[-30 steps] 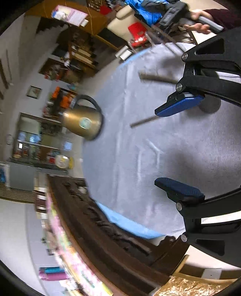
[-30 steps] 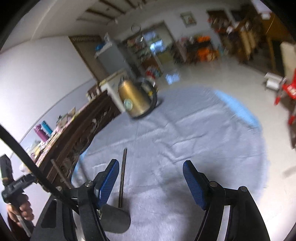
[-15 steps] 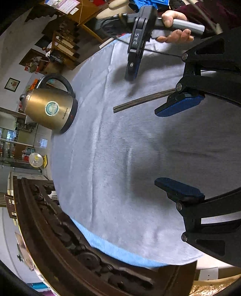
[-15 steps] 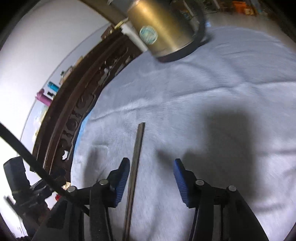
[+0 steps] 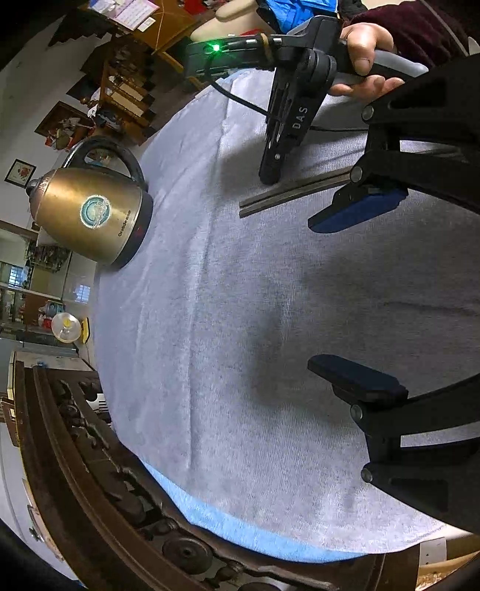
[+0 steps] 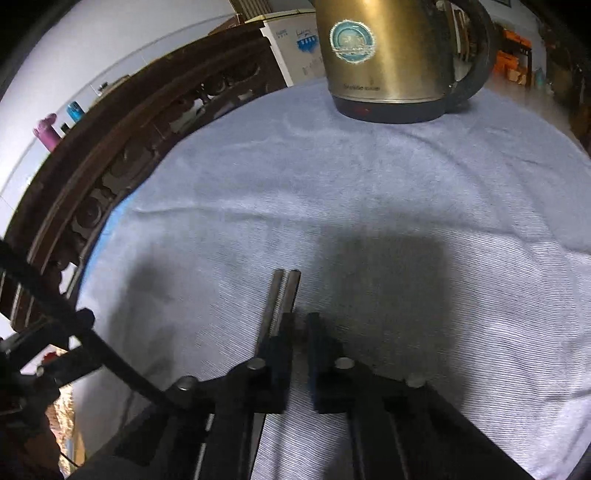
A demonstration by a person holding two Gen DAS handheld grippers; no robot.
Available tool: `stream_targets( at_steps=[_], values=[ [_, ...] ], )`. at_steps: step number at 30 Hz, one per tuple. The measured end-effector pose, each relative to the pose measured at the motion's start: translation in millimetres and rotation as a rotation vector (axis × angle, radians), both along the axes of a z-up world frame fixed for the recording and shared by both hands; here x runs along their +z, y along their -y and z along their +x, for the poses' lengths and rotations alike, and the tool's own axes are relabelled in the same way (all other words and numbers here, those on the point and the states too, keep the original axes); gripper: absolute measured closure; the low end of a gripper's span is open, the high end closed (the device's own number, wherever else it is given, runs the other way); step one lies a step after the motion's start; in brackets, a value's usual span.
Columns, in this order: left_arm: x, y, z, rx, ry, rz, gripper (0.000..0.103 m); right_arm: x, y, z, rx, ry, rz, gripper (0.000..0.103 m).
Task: Organize utensils
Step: 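Close the right tool on a dark chopstick lying on the cloth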
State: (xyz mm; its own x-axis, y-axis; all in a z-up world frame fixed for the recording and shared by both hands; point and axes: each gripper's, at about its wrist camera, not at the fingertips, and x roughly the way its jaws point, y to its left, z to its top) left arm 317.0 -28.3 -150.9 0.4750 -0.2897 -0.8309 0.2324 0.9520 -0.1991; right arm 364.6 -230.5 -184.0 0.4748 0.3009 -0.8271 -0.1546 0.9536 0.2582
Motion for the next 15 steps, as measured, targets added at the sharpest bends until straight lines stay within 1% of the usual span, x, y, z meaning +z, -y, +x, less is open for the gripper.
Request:
stream_targets(
  at_steps=[3,4,5,7,8,11,13,14,15],
  values=[
    [-4.3,6.4,1.4,-0.014,-0.004,0.008,0.034,1.5,10.8,-3.2,-0.025,-0.013,-0.040,0.102],
    [-5.4,9.1,2.3,-0.021,-0.006,0.010,0.034,2.1,13.6,-2.9,-0.038,-0.026,-0.042,0.099],
    [-6.3,11.4,3.6,-0.026,-0.009,0.013,0.034,2.5,14.6,-2.0,-0.039,-0.041,-0.021,0.095],
    [-6.3,10.7,4.1,-0.015,-0.005,0.013,0.034,7.6,13.4,-1.4,-0.033,-0.040,0.052,0.095],
    [-5.9,9.4,4.4,-0.008,-0.005,0.011,0.034,10.4,10.9,-0.9,-0.038,-0.028,0.060,0.095],
    [-3.8,6.2,4.6,0.004,-0.007,0.015,0.034,10.0,0.8,6.6,-0.032,-0.012,0.032,0.095],
    [-2.4,6.5,4.7,0.005,-0.001,0.023,0.034,0.9,-5.3,13.7,-0.021,-0.054,0.015,0.093],
    [-2.0,7.1,5.0,0.003,-0.001,0.024,0.034,1.4,-6.7,13.3,-0.018,-0.032,0.011,0.092],
    [-2.2,8.0,5.0,0.000,-0.001,0.025,0.034,1.2,-9.3,14.6,-0.010,-0.031,-0.007,0.092]
  ],
)
